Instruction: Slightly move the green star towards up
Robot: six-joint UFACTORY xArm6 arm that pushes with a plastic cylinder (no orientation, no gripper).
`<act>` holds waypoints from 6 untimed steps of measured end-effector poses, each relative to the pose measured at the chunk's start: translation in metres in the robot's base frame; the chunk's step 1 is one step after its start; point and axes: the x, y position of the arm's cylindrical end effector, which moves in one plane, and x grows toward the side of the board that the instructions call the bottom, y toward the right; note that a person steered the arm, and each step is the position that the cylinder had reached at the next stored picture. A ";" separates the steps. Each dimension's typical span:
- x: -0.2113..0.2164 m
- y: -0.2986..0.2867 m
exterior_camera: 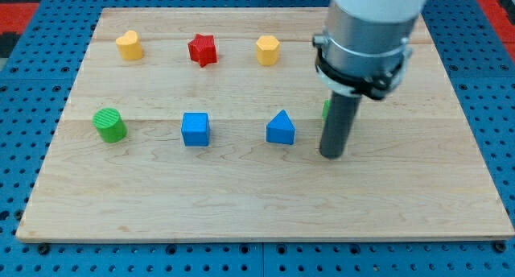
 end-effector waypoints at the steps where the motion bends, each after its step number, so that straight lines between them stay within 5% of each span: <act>1: -0.037 0.001; 5: -0.111 -0.023; 6: -0.142 0.015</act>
